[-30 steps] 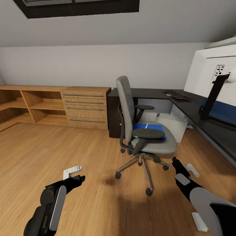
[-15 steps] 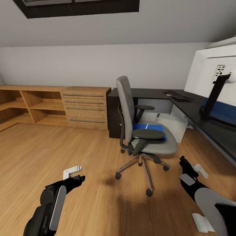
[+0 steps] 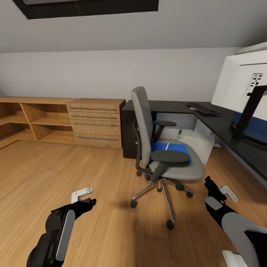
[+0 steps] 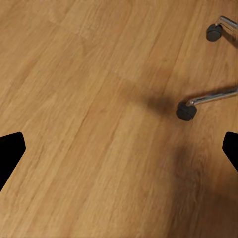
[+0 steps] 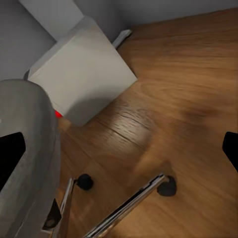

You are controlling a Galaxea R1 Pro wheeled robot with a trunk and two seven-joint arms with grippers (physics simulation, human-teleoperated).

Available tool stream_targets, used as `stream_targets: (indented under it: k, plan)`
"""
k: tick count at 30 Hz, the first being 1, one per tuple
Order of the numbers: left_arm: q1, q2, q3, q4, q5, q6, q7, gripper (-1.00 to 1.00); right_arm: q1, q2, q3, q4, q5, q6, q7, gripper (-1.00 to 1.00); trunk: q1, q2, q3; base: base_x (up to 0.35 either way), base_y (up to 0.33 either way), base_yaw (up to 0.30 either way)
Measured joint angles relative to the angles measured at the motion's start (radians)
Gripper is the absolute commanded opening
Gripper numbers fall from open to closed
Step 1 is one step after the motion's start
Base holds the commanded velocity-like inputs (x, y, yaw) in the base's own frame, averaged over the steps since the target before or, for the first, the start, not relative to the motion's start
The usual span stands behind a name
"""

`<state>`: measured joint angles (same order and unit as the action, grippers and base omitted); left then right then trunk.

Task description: In the bedroom, organize the workspace by keeping the computer under the desk, ensuring the monitor is on the desk, placing the keyboard on the desk next to the monitor, placing the mouse on the desk next to the keyboard, moving the folder from the swivel chair onto the desk next to the mouse, stacking the notebook on top of the folder with the pen on top of the notebook, and positioning the swivel chair next to the desk.

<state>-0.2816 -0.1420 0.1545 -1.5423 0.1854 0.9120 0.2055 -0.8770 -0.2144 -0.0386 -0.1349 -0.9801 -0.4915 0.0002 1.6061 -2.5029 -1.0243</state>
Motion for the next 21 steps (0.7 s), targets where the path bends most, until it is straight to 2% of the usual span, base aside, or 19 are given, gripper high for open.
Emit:
stream_targets:
  k: [11, 13, 15, 21]
  plan:
    - [0.000, 0.000, -0.001, 0.001, 0.000, 0.000, 0.000, 1.00, 0.000, -0.004, -0.001, 0.002, 0.000, -0.039, 0.000, 1.00, 0.000, 0.000, 0.000, 0.288, 0.000, 0.000]
    - [0.000, 0.000, -0.001, 0.001, -0.001, 0.000, 0.000, 1.00, 0.000, -0.008, -0.014, 0.001, 0.001, -0.040, 0.000, 1.00, 0.000, 0.000, 0.000, 0.223, 0.000, 0.000]
    - [0.000, 0.000, -0.001, 0.001, -0.001, 0.000, 0.000, 1.00, 0.000, -0.016, -0.001, 0.003, -0.002, -0.037, 0.000, 1.00, 0.000, 0.000, 0.000, 0.131, 0.000, 0.000]
    - [0.000, 0.000, -0.001, 0.002, -0.001, 0.000, 0.000, 1.00, 0.000, -0.030, -0.002, 0.003, -0.005, -0.016, -0.001, 1.00, 0.000, 0.000, 0.000, 0.031, 0.000, 0.000]
